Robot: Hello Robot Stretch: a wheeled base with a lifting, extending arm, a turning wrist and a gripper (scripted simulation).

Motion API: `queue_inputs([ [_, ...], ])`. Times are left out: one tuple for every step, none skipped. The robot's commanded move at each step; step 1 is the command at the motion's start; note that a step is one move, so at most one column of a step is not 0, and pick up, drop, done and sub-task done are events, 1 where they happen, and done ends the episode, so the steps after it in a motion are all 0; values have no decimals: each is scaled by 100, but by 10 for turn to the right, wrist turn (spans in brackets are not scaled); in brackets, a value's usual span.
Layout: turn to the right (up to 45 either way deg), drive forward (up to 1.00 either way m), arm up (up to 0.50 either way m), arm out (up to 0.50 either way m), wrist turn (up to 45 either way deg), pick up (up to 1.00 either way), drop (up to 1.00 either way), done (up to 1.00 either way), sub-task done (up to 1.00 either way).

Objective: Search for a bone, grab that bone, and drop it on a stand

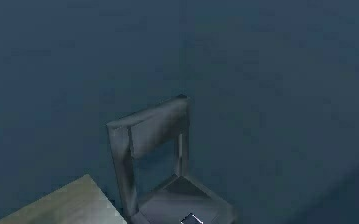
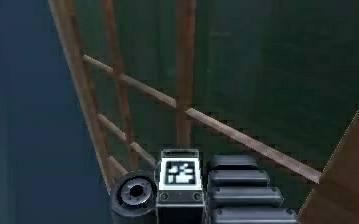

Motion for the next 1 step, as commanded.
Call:
queue_inputs([
  [0,10,0,0,0,0,0,0,0],
])
